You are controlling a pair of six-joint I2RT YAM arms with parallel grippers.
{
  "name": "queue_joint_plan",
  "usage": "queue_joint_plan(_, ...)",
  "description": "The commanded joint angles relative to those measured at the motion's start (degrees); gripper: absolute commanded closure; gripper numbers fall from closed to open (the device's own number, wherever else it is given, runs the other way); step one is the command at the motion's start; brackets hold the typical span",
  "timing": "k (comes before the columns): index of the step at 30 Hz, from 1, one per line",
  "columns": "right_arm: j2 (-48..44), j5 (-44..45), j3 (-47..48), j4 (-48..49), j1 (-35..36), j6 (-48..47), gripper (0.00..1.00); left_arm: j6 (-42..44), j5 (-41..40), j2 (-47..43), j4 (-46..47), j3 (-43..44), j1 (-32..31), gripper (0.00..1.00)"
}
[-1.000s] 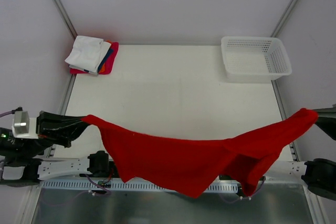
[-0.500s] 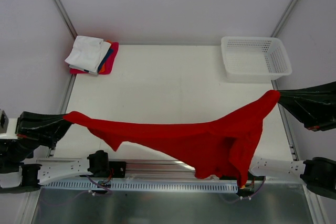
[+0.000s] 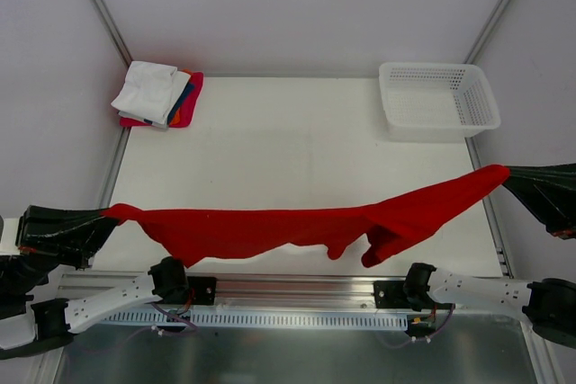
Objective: Fold and stack the t-shirts
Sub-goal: Flatten out the tshirt
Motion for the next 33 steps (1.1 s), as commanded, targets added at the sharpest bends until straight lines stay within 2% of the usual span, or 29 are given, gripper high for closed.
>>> queue_joint_plan(1, 0.76, -0.45, 0.46, 2.42, -0.34, 0.65, 1.00, -2.51, 4.87, -0.10, 0.90, 1.49, 1.28, 1.00)
queue_joint_plan(6, 0.50, -10.46, -1.73, 5.48, -0.77, 4.15, 1.00, -1.90, 17.51, 0.17, 0.90, 3.95, 3.83, 1.00)
queue_joint_plan(8, -0.90, -15.11, -5.06, 8.03, -1.48, 5.92, 1.00, -2.16, 19.20, -0.09, 0.90, 4.48, 4.88, 1.00)
queue_joint_plan(13, -5.12, -18.29, -12.45, 17.18, -3.58, 13.56, 1.00, -4.62, 22.54, -2.27, 0.99, 6.41, 5.68, 1.00)
queue_joint_plan(22, -4.34, -27.51, -8.86, 24.29, -10.00, 21.99, 1.00, -6.82, 33.35, -1.33, 1.69, 13.62, 9.37, 1.00)
queue_joint_plan(27, -6.17, -34.72, -13.15, 40.89, -16.76, 31.92, 1.00, -9.02, 41.00, 1.12, 3.97, 17.84, 12.09, 1.00)
queue_joint_plan(30, -8.02, -35.35, -16.93, 52.84, -23.34, 40.10, 1.00, -12.34, 45.12, 2.36, 6.69, 19.68, 13.67, 1.00)
queue_joint_plan(33, -9.34, -35.18, -18.79, 62.78, -26.61, 48.27, 1.00, -14.81, 47.94, 2.89, 10.55, 19.95, 15.61, 1.00)
